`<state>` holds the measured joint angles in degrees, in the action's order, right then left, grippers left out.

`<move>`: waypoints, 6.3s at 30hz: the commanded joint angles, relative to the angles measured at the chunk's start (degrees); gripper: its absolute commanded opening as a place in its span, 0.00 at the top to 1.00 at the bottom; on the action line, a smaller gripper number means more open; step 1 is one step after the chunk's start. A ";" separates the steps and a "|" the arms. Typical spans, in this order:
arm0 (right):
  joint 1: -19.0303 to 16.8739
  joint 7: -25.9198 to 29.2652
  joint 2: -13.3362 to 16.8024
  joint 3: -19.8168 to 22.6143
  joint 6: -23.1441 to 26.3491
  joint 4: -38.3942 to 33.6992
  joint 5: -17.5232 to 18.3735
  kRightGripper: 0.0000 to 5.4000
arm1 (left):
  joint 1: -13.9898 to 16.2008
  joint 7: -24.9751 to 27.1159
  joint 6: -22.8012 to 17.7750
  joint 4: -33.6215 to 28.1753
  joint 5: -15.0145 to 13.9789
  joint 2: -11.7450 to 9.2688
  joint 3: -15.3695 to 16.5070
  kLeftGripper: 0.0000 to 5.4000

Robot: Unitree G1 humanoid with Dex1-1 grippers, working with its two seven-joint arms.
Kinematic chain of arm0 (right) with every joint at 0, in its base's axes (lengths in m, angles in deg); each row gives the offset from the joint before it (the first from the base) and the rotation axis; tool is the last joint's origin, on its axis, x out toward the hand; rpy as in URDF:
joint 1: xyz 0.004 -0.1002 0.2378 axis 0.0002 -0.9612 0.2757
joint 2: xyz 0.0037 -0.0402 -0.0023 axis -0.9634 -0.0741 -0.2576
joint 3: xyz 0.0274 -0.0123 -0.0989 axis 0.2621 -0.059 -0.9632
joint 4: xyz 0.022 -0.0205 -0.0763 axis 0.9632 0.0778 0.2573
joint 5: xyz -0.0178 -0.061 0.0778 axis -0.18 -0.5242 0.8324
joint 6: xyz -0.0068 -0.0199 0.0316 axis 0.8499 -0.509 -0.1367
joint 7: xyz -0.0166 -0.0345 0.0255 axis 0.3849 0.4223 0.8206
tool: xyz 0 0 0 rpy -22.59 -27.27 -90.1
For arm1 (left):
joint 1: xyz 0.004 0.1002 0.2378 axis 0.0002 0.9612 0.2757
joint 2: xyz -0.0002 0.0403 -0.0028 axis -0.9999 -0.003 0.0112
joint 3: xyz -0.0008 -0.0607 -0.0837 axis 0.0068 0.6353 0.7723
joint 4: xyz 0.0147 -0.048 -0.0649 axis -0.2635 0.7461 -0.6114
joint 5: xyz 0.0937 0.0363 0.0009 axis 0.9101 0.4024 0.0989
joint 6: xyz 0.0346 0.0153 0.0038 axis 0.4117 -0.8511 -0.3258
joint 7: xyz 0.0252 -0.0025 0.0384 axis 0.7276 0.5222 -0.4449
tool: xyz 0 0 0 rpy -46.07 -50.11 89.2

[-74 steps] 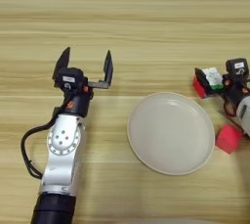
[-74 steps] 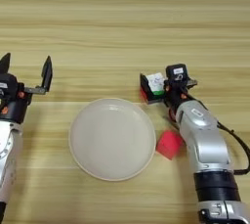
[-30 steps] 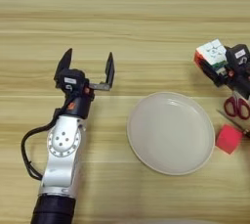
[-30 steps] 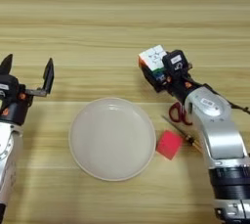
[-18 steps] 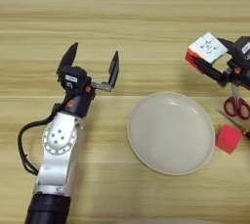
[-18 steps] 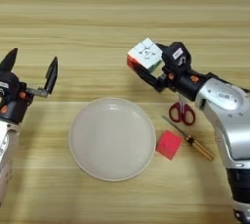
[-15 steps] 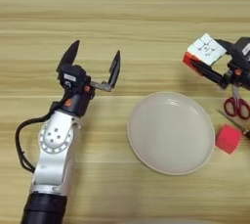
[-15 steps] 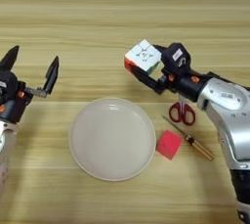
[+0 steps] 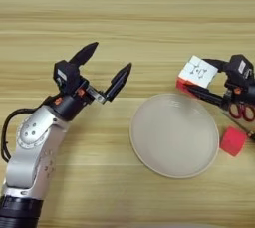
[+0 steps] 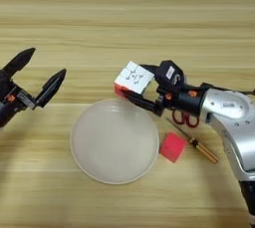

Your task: Move the objects on the table

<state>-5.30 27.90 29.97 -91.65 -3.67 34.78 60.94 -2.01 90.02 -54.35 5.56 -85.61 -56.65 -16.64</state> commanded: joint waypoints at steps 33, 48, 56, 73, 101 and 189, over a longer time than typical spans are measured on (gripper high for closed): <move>-4.20 12.20 11.37 -0.22 7.50 -16.31 16.50 0.38 | 5.57 17.49 -2.82 -9.69 3.47 -6.73 -15.41 0.00; -4.38 12.62 11.82 -0.91 8.34 -17.86 18.43 0.38 | 5.69 17.19 -2.47 -9.86 4.31 -6.23 -16.83 0.00; -4.04 11.95 11.18 -1.54 8.13 -17.88 18.80 0.38 | 5.97 17.54 -3.50 -9.83 3.81 -6.53 -17.79 0.00; -3.42 11.15 10.45 -3.34 7.96 -17.95 19.12 0.38 | 5.88 17.74 -2.93 -9.39 3.63 -6.12 -18.02 0.00; -3.86 11.39 11.25 -2.45 8.86 -18.46 21.78 0.38 | 6.16 17.09 -2.61 -10.05 3.13 -5.55 -18.01 0.39; 0.07 -30.10 -9.06 6.71 -1.10 -0.62 -2.02 0.00 | 7.52 -18.96 -2.50 11.51 23.25 5.97 -4.24 0.39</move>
<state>-6.35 -1.89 21.30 -84.77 -3.89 33.61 60.01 5.49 70.61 -55.64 16.40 -62.69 -50.74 -20.49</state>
